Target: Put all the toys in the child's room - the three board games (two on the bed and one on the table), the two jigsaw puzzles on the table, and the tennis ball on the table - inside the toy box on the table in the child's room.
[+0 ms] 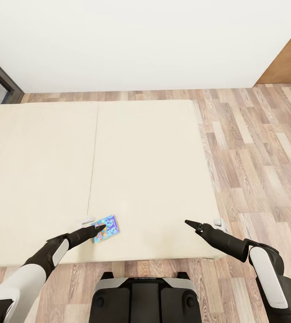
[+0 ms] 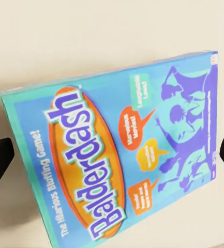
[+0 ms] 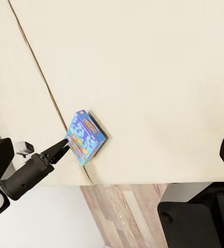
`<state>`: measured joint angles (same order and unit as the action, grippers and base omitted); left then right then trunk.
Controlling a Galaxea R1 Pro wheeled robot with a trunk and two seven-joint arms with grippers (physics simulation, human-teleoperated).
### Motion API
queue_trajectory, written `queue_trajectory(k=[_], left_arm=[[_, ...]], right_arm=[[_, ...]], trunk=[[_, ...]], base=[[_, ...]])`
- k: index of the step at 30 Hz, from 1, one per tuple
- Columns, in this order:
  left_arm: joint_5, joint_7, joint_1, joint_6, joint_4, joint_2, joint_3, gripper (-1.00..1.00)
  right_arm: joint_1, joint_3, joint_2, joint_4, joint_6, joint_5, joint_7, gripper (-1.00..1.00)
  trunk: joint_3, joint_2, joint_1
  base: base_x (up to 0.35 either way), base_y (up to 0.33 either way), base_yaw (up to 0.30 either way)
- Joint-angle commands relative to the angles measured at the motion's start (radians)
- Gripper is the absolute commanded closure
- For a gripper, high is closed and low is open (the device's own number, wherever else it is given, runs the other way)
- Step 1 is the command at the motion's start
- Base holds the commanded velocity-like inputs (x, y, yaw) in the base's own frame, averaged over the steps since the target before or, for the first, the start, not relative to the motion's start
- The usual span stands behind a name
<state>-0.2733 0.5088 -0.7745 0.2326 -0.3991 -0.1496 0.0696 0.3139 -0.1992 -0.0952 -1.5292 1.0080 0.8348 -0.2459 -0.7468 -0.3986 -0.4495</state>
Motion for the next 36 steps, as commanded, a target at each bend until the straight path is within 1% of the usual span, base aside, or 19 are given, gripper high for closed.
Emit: queue_trajectory(k=[1, 15, 36], left_arm=[[-0.007, 0.004, 0.0, 0.009, 0.0, 0.001, 0.004, -1.0], [-0.009, 0.018, 0.0, 0.006, -0.01, 0.002, 0.004, -1.0], [-0.009, 0.02, 0.0, 0.006, -0.015, 0.002, 0.003, -1.0]], right_arm=[[0.001, -0.002, 0.0, 0.0, 0.004, -0.01, -0.01, -1.0], [0.001, 0.0, 0.0, 0.001, 0.004, -0.01, -0.01, -1.0], [0.001, 0.0, 0.0, 0.001, 0.004, -0.01, -0.01, -1.0]], trunk=[[-0.001, -0.001, -0.001], [-0.001, -0.001, -0.001], [-0.001, -0.001, -0.001]], base=[[0.0, 0.0, 0.0], [0.0, 0.0, 0.0], [0.0, 0.0, 0.0]])
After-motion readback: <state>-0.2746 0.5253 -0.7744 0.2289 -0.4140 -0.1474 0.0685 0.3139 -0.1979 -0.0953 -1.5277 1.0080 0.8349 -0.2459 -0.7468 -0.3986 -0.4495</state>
